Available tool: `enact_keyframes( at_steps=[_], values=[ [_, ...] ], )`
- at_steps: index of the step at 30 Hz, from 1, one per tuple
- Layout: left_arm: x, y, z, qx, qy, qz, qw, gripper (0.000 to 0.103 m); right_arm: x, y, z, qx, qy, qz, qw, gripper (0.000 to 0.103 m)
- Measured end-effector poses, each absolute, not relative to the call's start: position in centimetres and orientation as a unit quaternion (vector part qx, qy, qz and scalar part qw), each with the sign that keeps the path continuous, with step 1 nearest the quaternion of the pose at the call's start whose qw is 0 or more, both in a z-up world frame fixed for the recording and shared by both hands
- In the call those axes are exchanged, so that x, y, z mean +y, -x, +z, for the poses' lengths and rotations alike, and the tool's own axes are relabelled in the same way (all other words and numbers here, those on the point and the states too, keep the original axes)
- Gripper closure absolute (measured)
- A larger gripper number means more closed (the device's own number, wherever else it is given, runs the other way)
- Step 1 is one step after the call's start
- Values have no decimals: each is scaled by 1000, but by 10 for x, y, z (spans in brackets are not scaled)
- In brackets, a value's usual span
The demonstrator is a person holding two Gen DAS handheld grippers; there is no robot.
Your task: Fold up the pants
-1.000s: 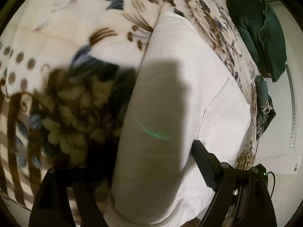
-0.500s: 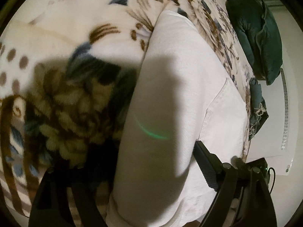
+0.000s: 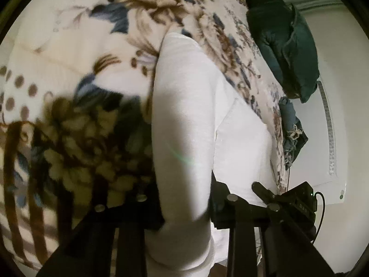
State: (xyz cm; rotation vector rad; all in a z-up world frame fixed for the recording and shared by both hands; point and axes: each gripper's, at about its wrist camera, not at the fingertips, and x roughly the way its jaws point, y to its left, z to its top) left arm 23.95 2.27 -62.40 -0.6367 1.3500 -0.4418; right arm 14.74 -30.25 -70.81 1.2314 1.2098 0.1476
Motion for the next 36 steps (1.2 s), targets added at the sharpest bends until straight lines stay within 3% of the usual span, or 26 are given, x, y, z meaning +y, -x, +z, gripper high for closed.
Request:
enact_keyframes(
  at_steps=[4, 6, 7, 9, 12, 13, 16, 26, 36],
  values=[
    [18, -244, -626, 615, 277, -193, 713, 75, -310, -149, -709, 547, -536, 66, 639, 67],
    [17, -250, -637, 627, 280, -185, 703, 59, -310, -157, -719, 567, -534, 66, 624, 58],
    [17, -251, -645, 633, 287, -184, 695, 57, -309, -160, -726, 582, -531, 68, 613, 50],
    [19, -252, -655, 628, 305, -186, 692, 58, -310, -160, -733, 583, -532, 76, 610, 47],
    [16, -249, -647, 613, 300, -193, 705, 74, -311, -155, -728, 570, -530, 78, 623, 57],
    [15, -247, -641, 607, 299, -195, 710, 76, -311, -152, -724, 567, -523, 82, 631, 64],
    [11, -244, -624, 599, 290, -196, 720, 79, -310, -153, -707, 557, -518, 84, 644, 70],
    [6, -240, -530, 560, 287, -193, 752, 79, -324, -165, -611, 539, -495, 118, 671, 73],
    [15, -291, -435, 517, 312, -176, 777, 79, -314, -243, -493, 518, -453, 153, 709, 73]
  ],
)
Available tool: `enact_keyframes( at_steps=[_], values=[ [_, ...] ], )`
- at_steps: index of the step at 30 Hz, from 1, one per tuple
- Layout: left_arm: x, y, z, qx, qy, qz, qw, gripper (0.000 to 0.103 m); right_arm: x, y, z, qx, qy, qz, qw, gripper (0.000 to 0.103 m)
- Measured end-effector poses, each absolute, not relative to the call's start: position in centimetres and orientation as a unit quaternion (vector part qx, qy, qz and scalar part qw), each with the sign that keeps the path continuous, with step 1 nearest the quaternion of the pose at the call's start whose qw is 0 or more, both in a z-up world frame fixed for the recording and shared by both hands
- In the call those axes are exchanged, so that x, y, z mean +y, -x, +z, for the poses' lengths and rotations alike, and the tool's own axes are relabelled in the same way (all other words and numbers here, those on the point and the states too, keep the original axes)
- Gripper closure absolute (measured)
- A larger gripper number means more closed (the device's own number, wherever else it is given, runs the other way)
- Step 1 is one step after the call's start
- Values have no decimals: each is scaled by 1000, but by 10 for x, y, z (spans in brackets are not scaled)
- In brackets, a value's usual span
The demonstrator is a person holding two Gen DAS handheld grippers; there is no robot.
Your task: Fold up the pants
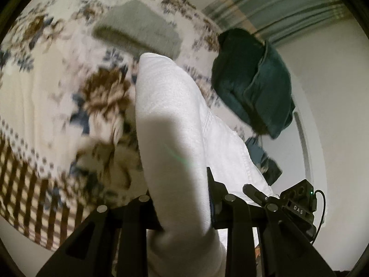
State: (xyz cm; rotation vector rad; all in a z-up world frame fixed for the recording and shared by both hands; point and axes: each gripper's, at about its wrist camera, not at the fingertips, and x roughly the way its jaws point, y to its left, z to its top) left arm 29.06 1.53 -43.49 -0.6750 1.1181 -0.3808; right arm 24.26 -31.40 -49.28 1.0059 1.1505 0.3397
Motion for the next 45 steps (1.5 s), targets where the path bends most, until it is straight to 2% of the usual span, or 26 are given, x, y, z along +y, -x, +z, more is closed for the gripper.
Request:
enact_keyframes(
  at_steps=[7, 11, 16, 24, 29, 34, 38, 45],
  values=[
    [47, -397, -397, 494, 306, -189, 791, 79, -278, -346, -441, 492, -451, 153, 728, 73],
    [81, -484, -394, 484, 294, -202, 799, 79, -239, -430, -437, 474, -456, 151, 738, 73],
    [126, -593, -415, 473, 281, -207, 809, 79, -185, -553, -474, 453, -471, 152, 742, 73],
    [178, -718, -506, 478, 283, -208, 805, 79, -132, -682, -558, 446, -471, 149, 747, 73],
    [190, -739, -549, 497, 285, -200, 795, 79, -112, -717, -605, 470, -451, 141, 745, 73],
    [197, -725, -567, 500, 305, -204, 784, 77, -111, -719, -625, 494, -431, 146, 741, 71],
    [200, -715, -568, 514, 304, -193, 779, 72, -117, -719, -624, 527, -407, 137, 734, 59],
    [197, -698, -542, 526, 255, -152, 797, 71, -140, -698, -597, 558, -358, 94, 742, 57]
  ],
)
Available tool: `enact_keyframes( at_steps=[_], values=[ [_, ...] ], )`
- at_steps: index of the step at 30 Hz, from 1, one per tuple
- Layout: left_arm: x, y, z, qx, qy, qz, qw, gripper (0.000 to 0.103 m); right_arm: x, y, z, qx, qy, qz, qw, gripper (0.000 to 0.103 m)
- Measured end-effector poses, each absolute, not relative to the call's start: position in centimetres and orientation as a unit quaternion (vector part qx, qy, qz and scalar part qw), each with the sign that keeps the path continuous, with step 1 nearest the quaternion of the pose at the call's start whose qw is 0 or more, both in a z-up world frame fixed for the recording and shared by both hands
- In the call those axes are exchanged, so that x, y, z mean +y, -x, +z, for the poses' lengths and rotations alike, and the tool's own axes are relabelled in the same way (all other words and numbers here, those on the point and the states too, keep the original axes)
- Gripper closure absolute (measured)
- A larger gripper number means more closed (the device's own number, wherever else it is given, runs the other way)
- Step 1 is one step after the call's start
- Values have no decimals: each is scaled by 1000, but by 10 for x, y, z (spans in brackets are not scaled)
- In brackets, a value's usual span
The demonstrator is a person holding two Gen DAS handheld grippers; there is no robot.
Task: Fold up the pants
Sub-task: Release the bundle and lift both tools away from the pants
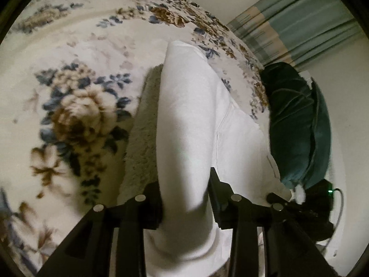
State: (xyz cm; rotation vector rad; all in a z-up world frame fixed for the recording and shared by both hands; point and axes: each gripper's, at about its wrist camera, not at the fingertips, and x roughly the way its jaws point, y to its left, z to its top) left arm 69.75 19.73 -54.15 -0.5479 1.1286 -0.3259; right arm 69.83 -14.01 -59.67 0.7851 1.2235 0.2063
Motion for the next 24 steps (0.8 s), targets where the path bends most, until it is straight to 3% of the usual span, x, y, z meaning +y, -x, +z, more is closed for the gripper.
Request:
enact_keyframes(
  at_steps=[7, 10, 12, 14, 17, 18, 24],
  values=[
    [179, -666, -496, 507, 143, -72, 847, 71, -125, -665, -537, 565, -216, 31, 796, 50],
    [167, -648, -476, 499, 110, -56, 858, 64, -111, -652, -509, 557, -147, 3, 818, 47],
    [158, -637, -461, 499, 84, -39, 862, 37, -107, -638, -492, 552, -121, -10, 825, 41],
    [152, -629, -450, 497, 66, -25, 865, 24, -103, -627, -472, 542, -100, -21, 834, 19],
    [145, -613, -427, 490, 48, -3, 870, 19, -103, -609, -444, 527, -86, -30, 845, 2],
    [142, -607, -417, 487, 39, 8, 872, 14, -104, -601, -432, 520, -83, -35, 849, 1],
    [124, -559, -361, 463, 15, 26, 886, 14, -113, -548, -359, 478, -61, -66, 874, 1]
  ],
)
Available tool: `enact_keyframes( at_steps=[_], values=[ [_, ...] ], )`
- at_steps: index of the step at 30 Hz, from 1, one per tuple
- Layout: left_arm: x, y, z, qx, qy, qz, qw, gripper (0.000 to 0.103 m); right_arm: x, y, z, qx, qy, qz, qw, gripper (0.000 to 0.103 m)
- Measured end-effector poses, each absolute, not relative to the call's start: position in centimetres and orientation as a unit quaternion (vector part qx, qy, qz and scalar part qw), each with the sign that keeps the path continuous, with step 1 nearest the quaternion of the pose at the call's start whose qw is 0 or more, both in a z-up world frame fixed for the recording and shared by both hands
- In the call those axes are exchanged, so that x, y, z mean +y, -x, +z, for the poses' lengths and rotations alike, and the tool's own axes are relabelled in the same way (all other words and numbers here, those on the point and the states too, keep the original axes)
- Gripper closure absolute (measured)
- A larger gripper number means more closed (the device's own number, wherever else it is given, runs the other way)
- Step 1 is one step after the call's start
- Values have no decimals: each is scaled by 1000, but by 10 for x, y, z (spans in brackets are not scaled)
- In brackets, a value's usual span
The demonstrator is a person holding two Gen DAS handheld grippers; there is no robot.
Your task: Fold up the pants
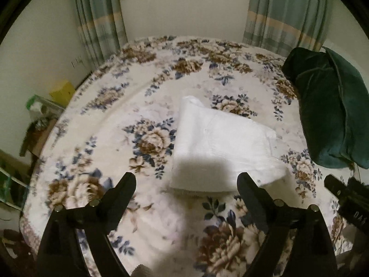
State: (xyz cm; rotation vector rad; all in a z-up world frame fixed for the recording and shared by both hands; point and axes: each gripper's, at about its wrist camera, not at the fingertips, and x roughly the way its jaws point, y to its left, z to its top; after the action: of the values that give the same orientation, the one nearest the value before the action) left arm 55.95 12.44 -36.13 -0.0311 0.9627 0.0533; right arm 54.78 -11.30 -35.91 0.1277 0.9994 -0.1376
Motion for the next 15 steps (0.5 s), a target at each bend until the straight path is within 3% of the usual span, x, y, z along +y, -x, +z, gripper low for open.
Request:
enact_keyframes(
  at_steps=[15],
  values=[
    [84, -376, -190, 380, 2, 36, 924, 14, -127, -334, -147, 369, -31, -37, 928, 0]
  ],
)
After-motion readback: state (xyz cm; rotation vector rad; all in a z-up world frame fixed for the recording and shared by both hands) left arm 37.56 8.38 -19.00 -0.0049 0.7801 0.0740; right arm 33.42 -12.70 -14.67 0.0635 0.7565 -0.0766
